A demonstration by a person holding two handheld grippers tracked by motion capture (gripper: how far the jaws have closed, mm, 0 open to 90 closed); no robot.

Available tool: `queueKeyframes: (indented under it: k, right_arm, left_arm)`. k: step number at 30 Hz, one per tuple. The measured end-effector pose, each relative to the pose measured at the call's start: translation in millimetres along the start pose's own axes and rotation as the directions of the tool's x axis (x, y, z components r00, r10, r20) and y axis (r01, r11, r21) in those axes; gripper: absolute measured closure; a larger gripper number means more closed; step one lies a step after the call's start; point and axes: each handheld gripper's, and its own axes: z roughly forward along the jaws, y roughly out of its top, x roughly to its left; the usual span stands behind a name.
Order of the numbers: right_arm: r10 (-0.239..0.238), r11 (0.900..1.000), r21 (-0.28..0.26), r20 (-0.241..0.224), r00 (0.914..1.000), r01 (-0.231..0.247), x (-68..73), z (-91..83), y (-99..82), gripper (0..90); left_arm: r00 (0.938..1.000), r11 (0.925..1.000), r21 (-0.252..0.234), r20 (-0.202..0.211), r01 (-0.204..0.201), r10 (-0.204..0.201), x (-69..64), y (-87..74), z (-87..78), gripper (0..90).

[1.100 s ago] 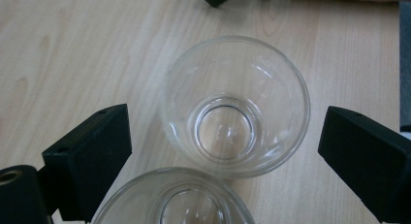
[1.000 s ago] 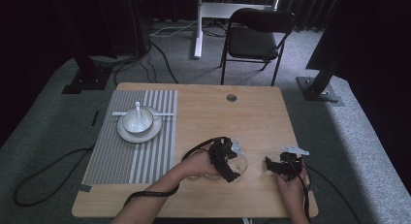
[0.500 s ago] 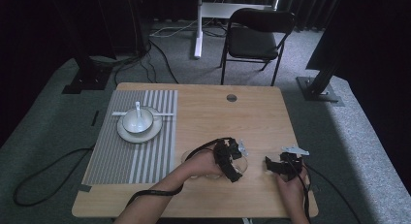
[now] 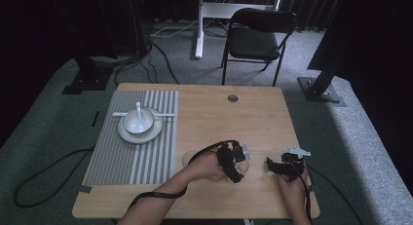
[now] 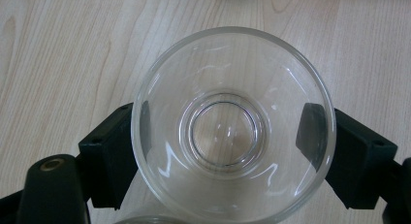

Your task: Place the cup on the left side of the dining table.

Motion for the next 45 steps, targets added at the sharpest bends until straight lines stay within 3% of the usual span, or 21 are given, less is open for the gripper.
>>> queueKeyframes:
  k: [11, 17, 28, 39, 42, 45]
  right_arm:
    - [0.000, 1.0000, 0.000, 0.000, 1.0000, 0.000, 0.0, 0.0, 0.0, 11.8]
    - [0.001, 1.0000, 0.000, 0.000, 1.0000, -0.001, 0.0, 0.0, 0.0, 11.8]
    - [-0.001, 1.0000, -0.001, 0.000, 1.0000, 0.001, -0.1, 0.0, 0.0, 11.8]
    - [-0.001, 1.0000, -0.001, 0.001, 1.0000, 0.001, -0.1, 0.0, 0.0, 11.8]
    - [-0.001, 1.0000, 0.000, 0.000, 1.0000, 0.001, -0.1, 0.0, 0.0, 11.8]
    - [-0.002, 1.0000, -0.001, 0.000, 1.0000, 0.002, -0.2, 0.0, 0.0, 11.8]
  left_arm:
    - [0.9998, 0.9998, -0.005, -0.009, 0.017, -0.017, 0.7, 0.5, -0.1, 18.7]
    - [0.9978, 0.9983, -0.013, -0.035, 0.056, -0.056, 7.8, 2.0, -0.3, 18.7]
    - [0.9955, 0.9962, -0.043, -0.054, 0.076, -0.078, 16.5, 7.1, -5.8, 18.8]
    - [0.9876, 0.9907, -0.081, -0.105, 0.109, -0.117, 34.9, 12.9, -23.3, 18.8]
    - [0.9802, 0.9843, -0.102, -0.122, 0.144, -0.156, 42.7, 9.1, -30.6, 18.8]
    - [0.9767, 0.9822, -0.106, -0.133, 0.155, -0.168, 49.3, 4.7, -35.2, 18.8]
